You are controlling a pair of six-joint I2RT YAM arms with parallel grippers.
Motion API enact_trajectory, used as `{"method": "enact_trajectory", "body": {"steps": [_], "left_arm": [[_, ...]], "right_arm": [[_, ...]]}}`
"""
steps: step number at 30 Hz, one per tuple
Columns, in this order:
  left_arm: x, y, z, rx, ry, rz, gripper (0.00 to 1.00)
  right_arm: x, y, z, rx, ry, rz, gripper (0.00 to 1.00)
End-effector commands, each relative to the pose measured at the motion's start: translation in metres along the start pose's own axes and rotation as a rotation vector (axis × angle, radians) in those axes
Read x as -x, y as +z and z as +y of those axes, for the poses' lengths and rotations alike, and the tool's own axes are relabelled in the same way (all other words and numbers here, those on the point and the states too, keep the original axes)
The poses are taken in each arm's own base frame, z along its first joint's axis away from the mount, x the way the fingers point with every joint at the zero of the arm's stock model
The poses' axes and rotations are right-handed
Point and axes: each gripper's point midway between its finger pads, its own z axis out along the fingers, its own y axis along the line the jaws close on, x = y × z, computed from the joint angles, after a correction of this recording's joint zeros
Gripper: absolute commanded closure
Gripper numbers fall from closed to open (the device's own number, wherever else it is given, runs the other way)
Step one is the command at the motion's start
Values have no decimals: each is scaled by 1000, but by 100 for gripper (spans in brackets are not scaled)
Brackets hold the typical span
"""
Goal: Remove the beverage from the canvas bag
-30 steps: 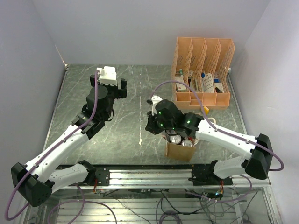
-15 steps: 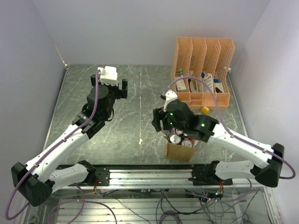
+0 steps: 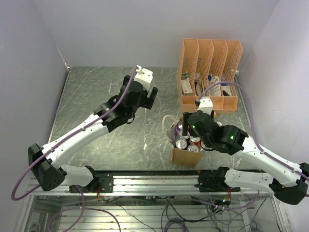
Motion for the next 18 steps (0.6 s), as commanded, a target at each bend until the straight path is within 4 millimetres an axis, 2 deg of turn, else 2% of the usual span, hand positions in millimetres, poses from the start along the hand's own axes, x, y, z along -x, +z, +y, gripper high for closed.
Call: {"method": "enact_trajectory", "body": {"steps": [1, 5, 7, 11, 14, 18], "left_arm": [[14, -27, -19, -108, -102, 23, 4], [32, -53, -60, -373, -262, -65, 9], [31, -64, -83, -488, -324, -71, 14], [21, -77, -137, -649, -368, -44, 20], [10, -85, -176, -704, -308, 18, 24], [-10, -101, -209, -706, -225, 70, 23]], "right_arm": [[0, -11, -45, -236, 36, -9, 26], [-5, -15, -60, -310, 23, 7, 26], [-7, -19, -67, -338, 37, 2, 26], [-8, -28, -79, -346, 105, -33, 26], [-6, -37, -87, -336, 185, -71, 27], [-4, -47, -95, -300, 310, -132, 27]]}}
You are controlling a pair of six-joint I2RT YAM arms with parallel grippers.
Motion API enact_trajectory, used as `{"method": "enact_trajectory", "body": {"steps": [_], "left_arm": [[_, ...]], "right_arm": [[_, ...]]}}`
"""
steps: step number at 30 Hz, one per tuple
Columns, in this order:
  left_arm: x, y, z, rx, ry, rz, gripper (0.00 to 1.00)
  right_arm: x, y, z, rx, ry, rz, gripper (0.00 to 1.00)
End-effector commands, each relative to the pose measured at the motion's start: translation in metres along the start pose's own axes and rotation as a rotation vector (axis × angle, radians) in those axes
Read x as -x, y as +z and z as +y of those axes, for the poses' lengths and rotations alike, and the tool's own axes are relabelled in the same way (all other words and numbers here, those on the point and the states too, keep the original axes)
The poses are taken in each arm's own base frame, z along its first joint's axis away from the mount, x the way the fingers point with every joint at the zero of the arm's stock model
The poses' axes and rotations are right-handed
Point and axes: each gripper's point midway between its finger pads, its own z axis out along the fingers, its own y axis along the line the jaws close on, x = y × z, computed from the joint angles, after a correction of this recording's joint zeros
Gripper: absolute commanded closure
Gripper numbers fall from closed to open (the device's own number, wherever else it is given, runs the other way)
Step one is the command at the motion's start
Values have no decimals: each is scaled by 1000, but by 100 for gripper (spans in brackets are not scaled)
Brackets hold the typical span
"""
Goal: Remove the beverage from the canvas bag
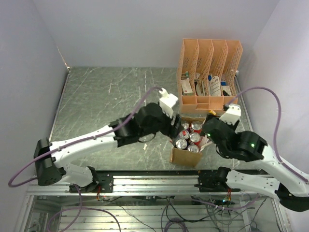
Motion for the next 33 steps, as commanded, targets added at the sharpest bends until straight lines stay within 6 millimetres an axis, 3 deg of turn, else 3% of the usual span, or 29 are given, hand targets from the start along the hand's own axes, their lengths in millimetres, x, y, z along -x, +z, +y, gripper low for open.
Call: {"method": "enact_trajectory", "body": {"steps": [1, 9, 15, 19, 33], "left_arm": [[-7, -2, -39, -43, 21, 8, 22], [-32, -3, -45, -52, -11, -11, 15], [-59, 23, -33, 85, 23, 76, 9], [-79, 34, -26, 178, 81, 134, 9], [-130, 46, -23, 282, 93, 239, 8]], "right_arm": [[7, -6, -17, 4, 156, -69, 28], [14, -17, -30, 58, 247, -108, 29], [14, -15, -35, 46, 276, -132, 31], [15, -14, -49, -23, 324, -157, 34], [12, -5, -36, -28, 219, -155, 42]]}}
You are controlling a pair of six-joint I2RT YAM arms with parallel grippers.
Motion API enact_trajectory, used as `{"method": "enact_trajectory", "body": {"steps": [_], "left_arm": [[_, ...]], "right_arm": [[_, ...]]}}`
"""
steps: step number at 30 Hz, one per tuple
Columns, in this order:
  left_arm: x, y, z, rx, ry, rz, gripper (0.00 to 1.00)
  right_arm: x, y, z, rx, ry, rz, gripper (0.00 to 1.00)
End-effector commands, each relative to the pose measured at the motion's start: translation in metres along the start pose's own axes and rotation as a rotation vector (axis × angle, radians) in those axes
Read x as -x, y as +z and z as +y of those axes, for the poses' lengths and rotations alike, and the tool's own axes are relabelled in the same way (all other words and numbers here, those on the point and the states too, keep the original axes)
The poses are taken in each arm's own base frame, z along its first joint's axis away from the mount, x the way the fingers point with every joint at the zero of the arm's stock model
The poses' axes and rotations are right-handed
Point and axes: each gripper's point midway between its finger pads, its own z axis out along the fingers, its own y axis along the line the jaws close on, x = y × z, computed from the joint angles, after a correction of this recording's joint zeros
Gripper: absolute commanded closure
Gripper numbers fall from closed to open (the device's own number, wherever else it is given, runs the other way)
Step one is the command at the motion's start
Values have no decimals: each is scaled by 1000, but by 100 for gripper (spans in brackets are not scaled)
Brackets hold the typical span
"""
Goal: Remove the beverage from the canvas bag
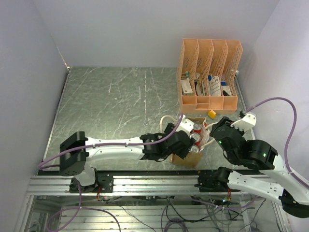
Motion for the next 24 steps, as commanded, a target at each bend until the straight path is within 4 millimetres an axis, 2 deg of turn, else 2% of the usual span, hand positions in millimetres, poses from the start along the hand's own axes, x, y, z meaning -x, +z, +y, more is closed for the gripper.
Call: {"method": "enact_trajectory", "body": {"steps": [1, 7, 15, 24], "left_arm": [[-3, 8, 2, 74, -26, 11, 9], [-16, 17, 4, 143, 4, 86, 16], [-37, 24, -2, 150, 30, 139, 12], [-40, 26, -5, 134, 58, 148, 23]], "right_arm": [[1, 4, 3, -13, -22, -24, 43], [2, 4, 2, -18, -20, -28, 49], [2, 6, -2, -44, -20, -37, 50], [-1, 8, 0, -54, -38, -30, 49]]}}
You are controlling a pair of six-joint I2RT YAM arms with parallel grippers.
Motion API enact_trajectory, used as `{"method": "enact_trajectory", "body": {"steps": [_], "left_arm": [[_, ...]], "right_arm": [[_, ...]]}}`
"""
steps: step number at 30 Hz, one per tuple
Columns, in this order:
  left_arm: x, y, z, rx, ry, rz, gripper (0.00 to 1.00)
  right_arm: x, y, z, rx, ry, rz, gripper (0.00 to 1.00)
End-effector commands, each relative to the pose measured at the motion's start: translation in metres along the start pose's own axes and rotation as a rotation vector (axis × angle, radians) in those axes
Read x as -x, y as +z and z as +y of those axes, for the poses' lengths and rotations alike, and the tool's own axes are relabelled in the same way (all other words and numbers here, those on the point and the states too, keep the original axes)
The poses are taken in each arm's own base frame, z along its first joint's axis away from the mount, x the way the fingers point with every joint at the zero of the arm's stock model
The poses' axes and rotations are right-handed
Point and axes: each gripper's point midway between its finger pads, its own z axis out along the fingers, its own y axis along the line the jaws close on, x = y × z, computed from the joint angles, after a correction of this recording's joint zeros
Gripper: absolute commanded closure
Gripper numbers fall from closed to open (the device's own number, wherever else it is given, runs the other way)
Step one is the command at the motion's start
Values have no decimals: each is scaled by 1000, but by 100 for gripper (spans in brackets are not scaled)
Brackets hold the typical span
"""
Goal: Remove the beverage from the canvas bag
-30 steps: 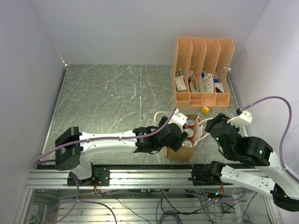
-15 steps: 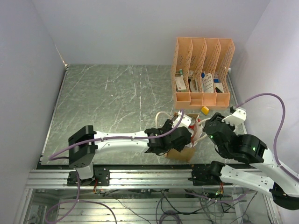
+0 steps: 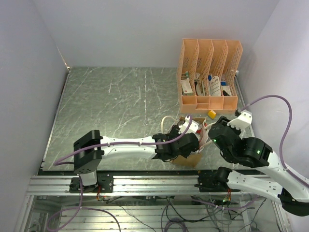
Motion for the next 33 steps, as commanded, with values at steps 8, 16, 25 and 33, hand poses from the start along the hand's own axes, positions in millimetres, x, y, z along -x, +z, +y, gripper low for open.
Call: {"method": "enact_trajectory", "body": {"steps": [8, 16, 25, 33], "left_arm": [[-1, -11, -3, -21, 50, 9, 59], [27, -29, 1, -32, 11, -69, 93], [57, -51, 11, -52, -65, -134, 93], [97, -81, 25, -177, -201, -219, 93]], "right_arm": [[6, -1, -6, -12, 26, -33, 49], [9, -4, -8, 7, 59, -40, 49], [15, -8, -9, 38, 97, -49, 48], [15, -8, -8, 40, 94, -48, 48]]}}
